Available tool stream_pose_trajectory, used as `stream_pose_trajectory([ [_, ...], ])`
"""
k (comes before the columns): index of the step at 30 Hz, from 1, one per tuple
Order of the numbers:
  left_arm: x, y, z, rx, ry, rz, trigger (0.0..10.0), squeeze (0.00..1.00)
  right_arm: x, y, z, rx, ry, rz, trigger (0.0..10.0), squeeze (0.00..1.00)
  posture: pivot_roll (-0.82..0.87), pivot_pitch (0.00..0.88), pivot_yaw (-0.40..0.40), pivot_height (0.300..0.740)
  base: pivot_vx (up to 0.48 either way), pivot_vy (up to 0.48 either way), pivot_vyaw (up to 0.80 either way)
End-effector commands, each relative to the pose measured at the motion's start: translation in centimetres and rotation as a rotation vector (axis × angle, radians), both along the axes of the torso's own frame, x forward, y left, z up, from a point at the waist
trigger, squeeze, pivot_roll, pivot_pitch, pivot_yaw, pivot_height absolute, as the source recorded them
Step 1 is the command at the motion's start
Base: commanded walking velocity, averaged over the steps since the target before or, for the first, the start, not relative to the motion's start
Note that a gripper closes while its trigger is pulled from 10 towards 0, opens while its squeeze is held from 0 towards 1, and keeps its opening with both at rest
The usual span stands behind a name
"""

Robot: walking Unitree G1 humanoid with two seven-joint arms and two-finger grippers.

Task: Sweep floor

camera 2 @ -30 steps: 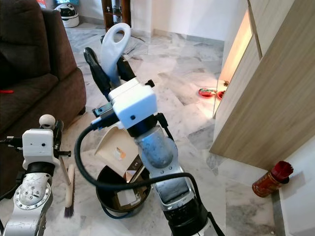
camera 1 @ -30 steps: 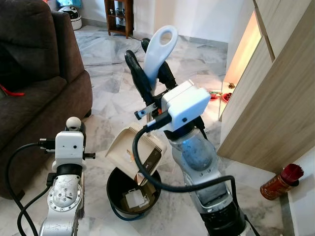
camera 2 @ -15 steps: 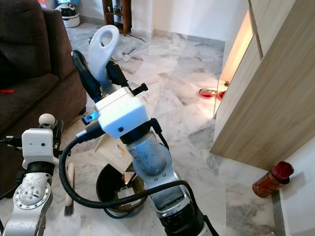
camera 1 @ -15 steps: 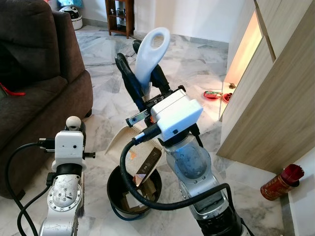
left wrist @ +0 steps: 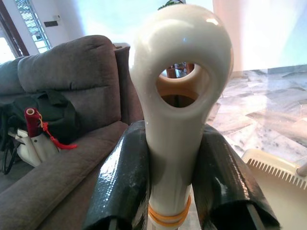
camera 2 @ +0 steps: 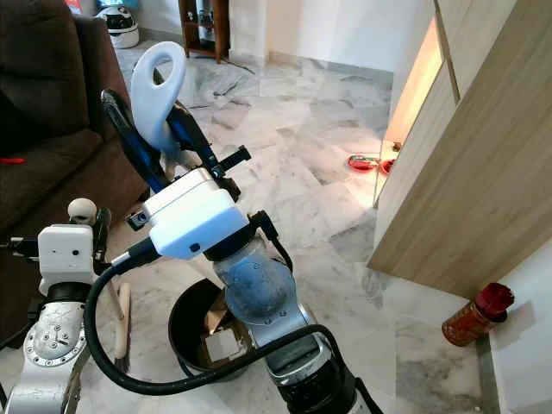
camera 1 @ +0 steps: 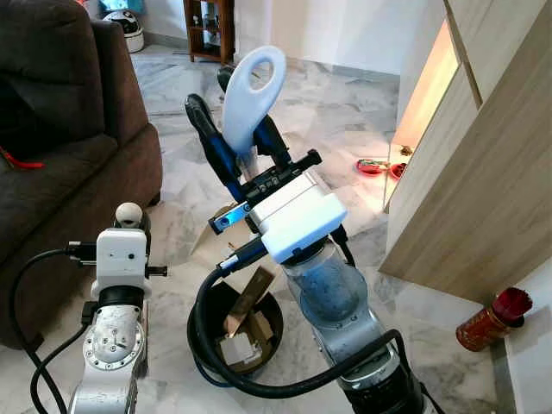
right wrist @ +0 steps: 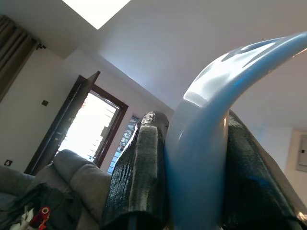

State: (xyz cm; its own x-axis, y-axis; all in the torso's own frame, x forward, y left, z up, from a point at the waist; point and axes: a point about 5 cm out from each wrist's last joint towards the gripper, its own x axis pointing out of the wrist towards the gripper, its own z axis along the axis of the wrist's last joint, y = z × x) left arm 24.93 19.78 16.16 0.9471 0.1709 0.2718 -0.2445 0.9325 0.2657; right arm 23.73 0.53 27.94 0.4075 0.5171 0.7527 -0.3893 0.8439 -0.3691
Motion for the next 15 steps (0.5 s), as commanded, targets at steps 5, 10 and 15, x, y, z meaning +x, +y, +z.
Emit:
stream_pose_trajectory([
  [5, 0.1, -0.1, 0.9, 0.025, -0.052, -0.005, 10.0, 0.00, -0.8, -0.4, 1.4, 0.049, -0.068, 0.003, 10.0, 0.00, 0.05, 0.063, -0.052, 0.740, 0.000, 0.000, 0.00],
  [10, 0.2, -0.2, 0.8, 0.022, -0.051, -0.008, 10.0, 0.00, 1.7, -2.5, 1.4, 0.036, -0.042, -0.150, 10.0, 0.00, 0.05, 0.062, -0.052, 0.740, 0.000, 0.000, 0.00],
  [15, 0.2, -0.3, 0.8, 0.017, -0.048, -0.016, 10.0, 0.00, 5.2, -7.1, 1.3, 0.020, -0.018, -0.380, 10.0, 0.00, 0.04, 0.061, -0.052, 0.740, 0.000, 0.000, 0.00],
])
